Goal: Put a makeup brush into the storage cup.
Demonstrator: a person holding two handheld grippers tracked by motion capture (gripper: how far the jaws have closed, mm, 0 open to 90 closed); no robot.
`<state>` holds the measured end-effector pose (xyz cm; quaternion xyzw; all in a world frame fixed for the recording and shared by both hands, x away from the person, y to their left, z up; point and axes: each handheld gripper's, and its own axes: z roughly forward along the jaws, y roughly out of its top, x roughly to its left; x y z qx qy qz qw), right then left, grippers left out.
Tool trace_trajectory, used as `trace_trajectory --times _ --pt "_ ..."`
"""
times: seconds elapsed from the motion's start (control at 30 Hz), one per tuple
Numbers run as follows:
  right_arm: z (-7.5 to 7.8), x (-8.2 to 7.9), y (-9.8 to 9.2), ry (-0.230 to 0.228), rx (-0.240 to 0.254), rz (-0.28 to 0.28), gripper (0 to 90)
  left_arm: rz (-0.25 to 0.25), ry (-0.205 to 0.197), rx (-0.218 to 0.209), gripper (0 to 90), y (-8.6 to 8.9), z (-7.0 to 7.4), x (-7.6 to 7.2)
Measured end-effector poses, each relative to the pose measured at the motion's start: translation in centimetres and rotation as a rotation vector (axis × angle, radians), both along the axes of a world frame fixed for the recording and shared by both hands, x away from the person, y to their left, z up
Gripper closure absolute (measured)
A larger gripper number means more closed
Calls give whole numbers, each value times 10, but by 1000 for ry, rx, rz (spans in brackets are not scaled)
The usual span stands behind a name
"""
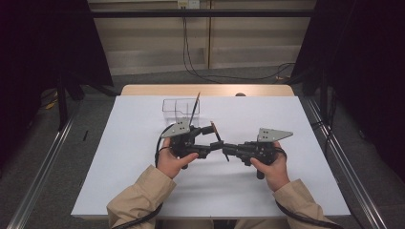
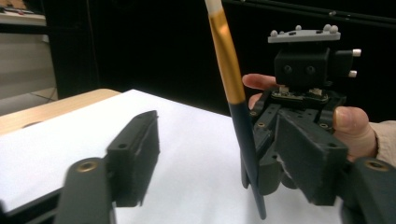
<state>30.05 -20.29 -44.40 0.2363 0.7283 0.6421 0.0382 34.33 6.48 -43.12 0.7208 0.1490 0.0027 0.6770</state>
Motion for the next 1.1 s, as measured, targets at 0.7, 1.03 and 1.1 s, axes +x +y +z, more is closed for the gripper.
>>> trace_trajectory --times 0.7,1.03,1.1 --pt "-2 0 0 -6 -7 -5 848 -51 78 -86 782 3 -2 -2" --pt "-3 -1 4 -7 -10 1 847 -63 90 -83 832 3 -1 -3" --pt "-3 -1 5 -7 -9 2 847 -61 86 -80 832 3 -1 -3"
